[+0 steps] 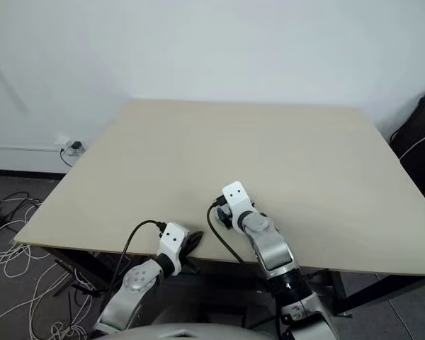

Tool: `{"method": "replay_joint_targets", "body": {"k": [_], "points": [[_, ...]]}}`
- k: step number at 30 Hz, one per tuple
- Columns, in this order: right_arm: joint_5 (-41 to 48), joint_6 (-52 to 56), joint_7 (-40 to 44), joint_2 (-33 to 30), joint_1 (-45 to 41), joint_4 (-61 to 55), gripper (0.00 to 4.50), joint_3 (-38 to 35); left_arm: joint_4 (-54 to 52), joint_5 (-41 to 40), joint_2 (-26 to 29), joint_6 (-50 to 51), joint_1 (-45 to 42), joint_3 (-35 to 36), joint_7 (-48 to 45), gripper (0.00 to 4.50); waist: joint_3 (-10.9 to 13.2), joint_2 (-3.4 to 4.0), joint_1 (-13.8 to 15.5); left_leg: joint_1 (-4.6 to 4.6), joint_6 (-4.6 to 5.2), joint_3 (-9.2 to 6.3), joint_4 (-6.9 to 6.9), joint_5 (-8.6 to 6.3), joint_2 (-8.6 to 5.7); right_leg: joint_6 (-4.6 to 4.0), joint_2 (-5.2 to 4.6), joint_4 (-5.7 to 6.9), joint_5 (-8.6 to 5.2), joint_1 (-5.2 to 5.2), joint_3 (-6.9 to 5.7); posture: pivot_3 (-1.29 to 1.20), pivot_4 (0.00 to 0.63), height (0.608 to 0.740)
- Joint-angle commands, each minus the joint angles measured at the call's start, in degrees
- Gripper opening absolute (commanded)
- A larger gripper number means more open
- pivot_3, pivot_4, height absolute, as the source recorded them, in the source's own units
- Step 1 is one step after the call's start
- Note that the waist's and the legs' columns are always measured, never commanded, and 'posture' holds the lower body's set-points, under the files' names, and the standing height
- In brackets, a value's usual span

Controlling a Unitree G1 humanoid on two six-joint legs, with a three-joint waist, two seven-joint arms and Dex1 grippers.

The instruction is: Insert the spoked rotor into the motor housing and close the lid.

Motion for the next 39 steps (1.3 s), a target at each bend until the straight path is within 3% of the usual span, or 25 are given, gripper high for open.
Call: {"method": "replay_joint_targets", "body": {"k": [1,16,24,30,39], "points": [[0.69,5.15,-0.95,0.23,2.55,4.11,3.21,-2.20,-0.69,-0.07,-0.12,-1.29,-0.93,0.20,-0.10,0.00,0.00,-0.01,0.01,0.00,0.00,0.00,0.00,0.00,0.00,0.00,0.00,0.00,0.00,0.00,0.00,0.00,0.000,0.740],[-0.45,4.48,2.33,-4.44,3.41,3.37,3.21,4.22,-1.48,-0.02,0.09,-0.90,-0.36,0.23,0.05,0.00,-0.26,0.00,0.21,0.01,0.04,-0.01,-0.09,-0.04,-0.02,0.03,-0.06,-0.05,-0.12,0.02,-0.03,0.00,0.000,0.740],[-0.45,2.13,3.06,-5.77,3.89,2.81,3.21,4.81,-1.92,-0.11,0.29,-0.66,-0.08,0.34,-0.05,0.00,-0.60,-0.08,0.31,0.07,0.03,-0.05,-0.15,-0.28,-0.03,0.02,-0.06,-0.05,-0.36,0.03,-0.04,0.00,0.000,0.740],[6.78,-0.86,7.85,-3.27,5.97,-0.68,3.21,0.22,-2.17,-0.15,0.49,-0.38,-0.11,0.26,-0.15,0.00,-0.57,-0.14,0.29,0.07,0.05,-0.06,-0.15,-0.43,-0.03,0.13,-0.05,-0.06,-0.46,0.03,-0.04,0.00,0.000,0.740],[2.78,-1.46,6.11,-5.09,5.76,0.89,3.21,2.63,-2.36,-0.02,0.67,-0.21,-0.11,0.23,-0.08,0.00,-0.63,-0.16,-0.23,0.12,-0.07,-0.14,-0.19,-0.70,0.00,0.18,0.02,0.00,-0.56,0.01,-0.01,0.00,0.000,0.740]]}}
